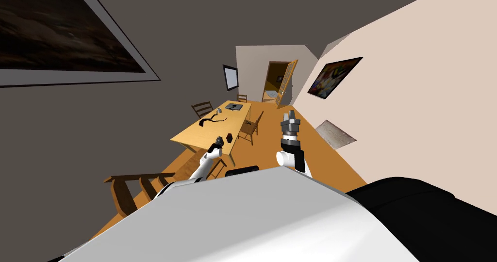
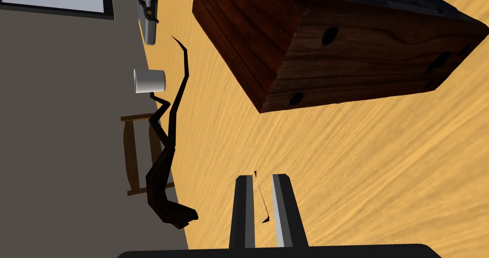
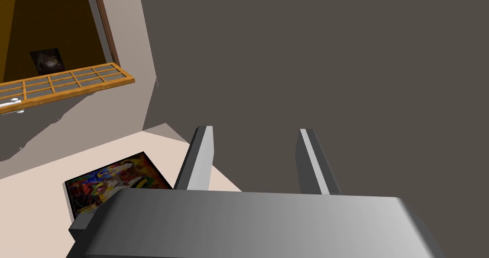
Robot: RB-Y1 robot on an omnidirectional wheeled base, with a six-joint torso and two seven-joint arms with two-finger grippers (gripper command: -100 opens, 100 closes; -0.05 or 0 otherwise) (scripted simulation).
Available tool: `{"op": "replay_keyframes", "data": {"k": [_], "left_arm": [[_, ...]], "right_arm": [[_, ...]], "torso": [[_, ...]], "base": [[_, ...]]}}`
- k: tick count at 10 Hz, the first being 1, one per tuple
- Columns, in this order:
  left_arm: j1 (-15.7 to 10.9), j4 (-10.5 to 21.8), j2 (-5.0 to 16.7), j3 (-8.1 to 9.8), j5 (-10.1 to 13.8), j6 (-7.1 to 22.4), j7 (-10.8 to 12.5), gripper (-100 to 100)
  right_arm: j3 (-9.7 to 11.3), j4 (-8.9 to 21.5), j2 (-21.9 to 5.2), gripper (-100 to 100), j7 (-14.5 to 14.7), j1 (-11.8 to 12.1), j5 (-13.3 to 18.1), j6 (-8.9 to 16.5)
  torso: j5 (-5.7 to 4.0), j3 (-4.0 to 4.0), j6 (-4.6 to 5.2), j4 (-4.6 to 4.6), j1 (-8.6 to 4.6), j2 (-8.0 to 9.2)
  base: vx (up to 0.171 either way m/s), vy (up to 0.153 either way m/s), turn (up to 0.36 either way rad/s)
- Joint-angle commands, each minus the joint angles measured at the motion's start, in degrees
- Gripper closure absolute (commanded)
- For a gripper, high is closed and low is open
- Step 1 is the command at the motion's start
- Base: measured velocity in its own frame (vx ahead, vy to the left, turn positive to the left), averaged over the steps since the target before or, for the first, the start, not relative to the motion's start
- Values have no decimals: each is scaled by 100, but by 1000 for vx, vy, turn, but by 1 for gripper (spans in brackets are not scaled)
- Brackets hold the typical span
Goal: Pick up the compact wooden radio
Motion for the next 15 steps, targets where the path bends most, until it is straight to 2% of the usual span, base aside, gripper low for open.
{"op": "replay_keyframes", "data": {"k": [1, 2, 3, 4, 5, 6, 7, 8, 9, 10, 11, 12, 13, 14, 15], "left_arm": [[0, 0, 0, 0, 0, 0, 0, 0], [138, -192, -6, -93, -8, 53, 58, 100], [336, -367, -12, -204, -39, 146, 85, 100], [336, -475, -12, -204, -39, 146, 85, 100], [533, -693, -17, -315, -70, 238, 113, 100], [533, -757, -17, -315, -70, 238, 113, 100], [731, -965, -23, -427, -101, 331, 140, 100], [731, -1040, -23, -427, -101, 331, 140, 100], [928, -1257, -28, -538, -132, 424, 168, 100], [928, -1322, -28, -538, -132, 424, 168, 100], [1126, -1538, -33, -649, -164, 517, 195, 100], [1126, -1604, -33, -649, -164, 517, 195, 100], [1323, -1820, -39, -760, -195, 610, 223, 100], [1323, -1887, -39, -760, -195, 610, 223, 100], [1521, -2070, -44, -871, -226, 702, 250, 100]], "right_arm": [[0, 0, 0, 0, 0, 0, 0, 0], [0, 0, 0, 0, 0, 0, 0, 0], [0, 0, 0, 0, 0, 1, 0, 0], [0, 0, 0, 0, 0, 1, 0, 0], [0, 0, 0, 0, 0, 0, 0, 0], [0, 0, 0, 0, 0, 1, 0, 0], [0, 0, 0, 0, 0, 0, 0, 0], [0, 0, 0, 0, 0, 1, 0, 0], [0, 0, 0, 0, 0, 0, 0, 0], [0, 0, 0, 0, 0, 1, 0, 0], [0, 0, 0, 0, 0, 0, 0, 0], [0, 0, 0, 0, 0, 0, 0, 0], [0, 0, 0, 0, 0, 0, 0, 0], [0, 0, 0, 0, 0, 0, 0, 0], [0, 0, 0, 0, 0, 0, 0, 0]], "torso": [[0, 0, 0, 0, 0, 0], [-1, 1, 0, 1, 0, 1], [-3, -1, -4, 0, -1, -3], [-3, -5, -6, -3, -1, -10], [-4, -5, 0, 1, -4, -11], [-5, -5, -2, -1, -6, -10], [-7, -3, 1, 2, -7, -8], [-8, -2, -2, 0, -10, -6], [-10, 0, 1, 4, -10, -4], [-11, -2, -1, 2, -11, -6], [-12, 0, 1, 4, -12, -4], [-13, 1, 0, 3, -13, -3], [-15, 2, 2, 6, -14, -1], [-16, 1, 1, 4, -18, -2], [-17, 3, 3, 7, -19, -1]], "base": [[0, 0, 0], [25, -4, 91], [53, -7, 125], [41, -5, 57], [43, -5, 66], [32, -4, 40], [35, -9, 71], [27, -9, 49], [41, -5, 76], [31, -5, 46], [33, -2, 68], [26, -5, 47], [37, -11, 67], [28, -11, 41], [32, -4, 80]]}}
